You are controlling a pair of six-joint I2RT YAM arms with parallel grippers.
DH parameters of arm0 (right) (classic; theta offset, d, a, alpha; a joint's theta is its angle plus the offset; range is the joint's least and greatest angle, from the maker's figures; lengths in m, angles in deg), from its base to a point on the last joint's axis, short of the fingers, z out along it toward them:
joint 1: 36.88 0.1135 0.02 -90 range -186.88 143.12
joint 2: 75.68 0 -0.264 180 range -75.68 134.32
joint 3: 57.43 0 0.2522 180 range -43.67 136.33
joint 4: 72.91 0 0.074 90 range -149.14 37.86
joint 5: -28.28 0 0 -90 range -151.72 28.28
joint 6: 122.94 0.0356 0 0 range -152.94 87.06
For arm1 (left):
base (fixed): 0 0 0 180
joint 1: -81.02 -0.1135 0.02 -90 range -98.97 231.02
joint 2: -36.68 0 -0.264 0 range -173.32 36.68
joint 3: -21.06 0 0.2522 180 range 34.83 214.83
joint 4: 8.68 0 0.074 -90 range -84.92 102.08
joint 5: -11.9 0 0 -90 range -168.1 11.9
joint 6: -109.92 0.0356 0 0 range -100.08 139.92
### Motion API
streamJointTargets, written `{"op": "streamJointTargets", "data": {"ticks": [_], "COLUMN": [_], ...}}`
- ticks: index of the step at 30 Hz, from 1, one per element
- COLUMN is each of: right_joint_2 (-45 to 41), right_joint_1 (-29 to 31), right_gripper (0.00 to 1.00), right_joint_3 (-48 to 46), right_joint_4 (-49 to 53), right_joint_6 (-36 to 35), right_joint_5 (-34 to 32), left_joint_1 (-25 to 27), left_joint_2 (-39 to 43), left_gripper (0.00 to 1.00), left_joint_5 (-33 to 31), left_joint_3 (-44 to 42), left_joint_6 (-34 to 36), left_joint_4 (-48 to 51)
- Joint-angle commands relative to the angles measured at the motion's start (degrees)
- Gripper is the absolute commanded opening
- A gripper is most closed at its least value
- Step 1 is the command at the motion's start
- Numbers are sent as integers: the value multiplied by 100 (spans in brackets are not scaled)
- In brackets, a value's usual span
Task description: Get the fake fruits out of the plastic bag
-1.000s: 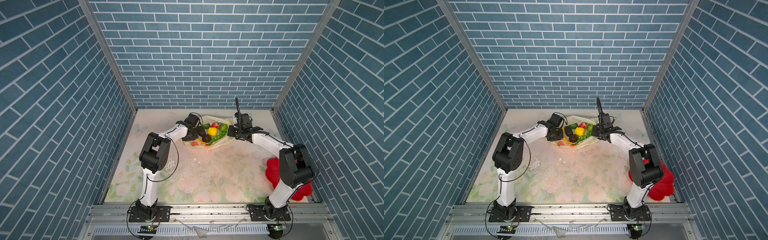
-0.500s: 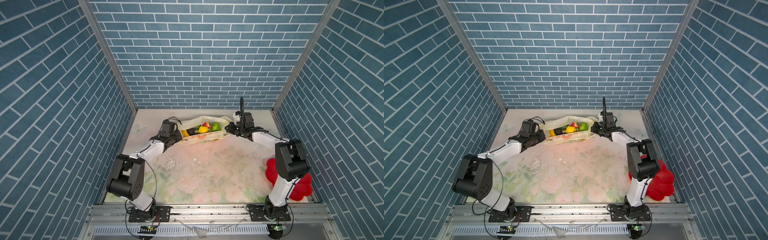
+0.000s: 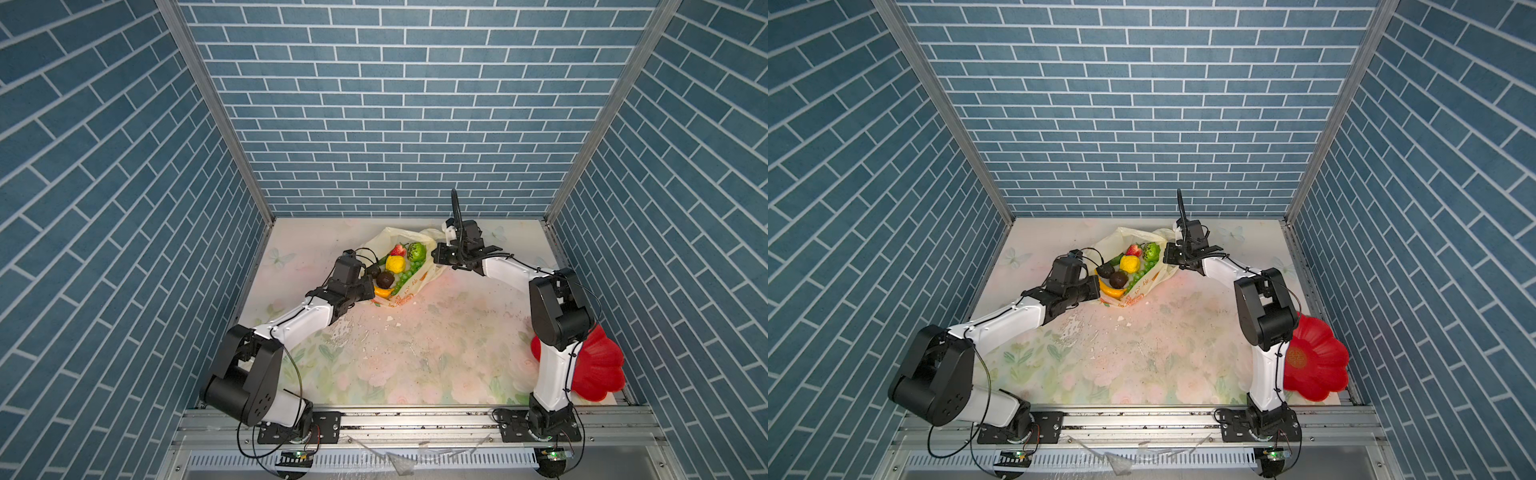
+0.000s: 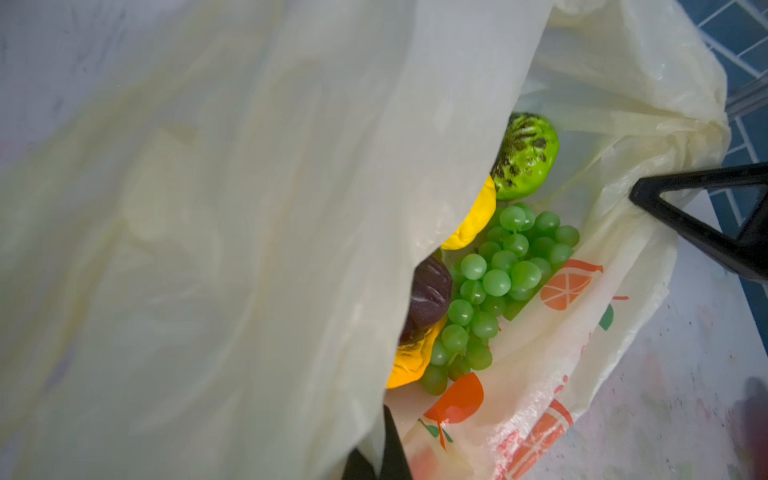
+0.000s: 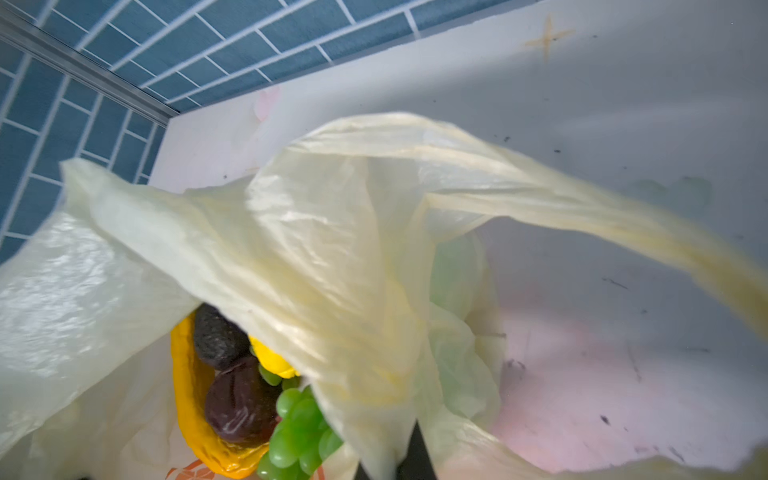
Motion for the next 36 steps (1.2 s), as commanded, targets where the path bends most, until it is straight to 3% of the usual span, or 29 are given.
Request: {"op": "streamJointTargets", "data": {"ticks": [1, 8, 13, 23, 26, 33, 36], "right_joint_2": [-313, -373, 47, 1161, 1364, 906, 588], "right_joint_1": [-51, -48, -18, 298, 391, 388, 357], "right_gripper": [0, 0, 0, 0, 0, 0, 14], "right_joint_3": [-288, -241, 97, 1858, 2340, 1755, 1415], "right_joint_4": [511, 936, 1244, 1528, 1738, 1726, 1706], "right_joint_6": [-354, -339, -440, -462, -479, -488, -504], "right_joint_5": [-476, -894, -1073, -774, -779, -1106, -1035], "left_joint_1": [0, 51, -37, -1209, -1304, -911, -872], "left_joint_2": [-170, -327, -371, -508, -333, -213, -219], "left_gripper": [0, 0, 0, 0, 0, 0, 0], "left_joint_5": [14, -113, -442, -131, -163, 73, 217], "left_joint_3": [-59, 116, 156, 288, 329, -35, -199], "left_joint_6": [151, 201, 82, -172, -11, 127, 145], "left_joint_4": [-86, -2, 191, -32, 76, -14, -144]}}
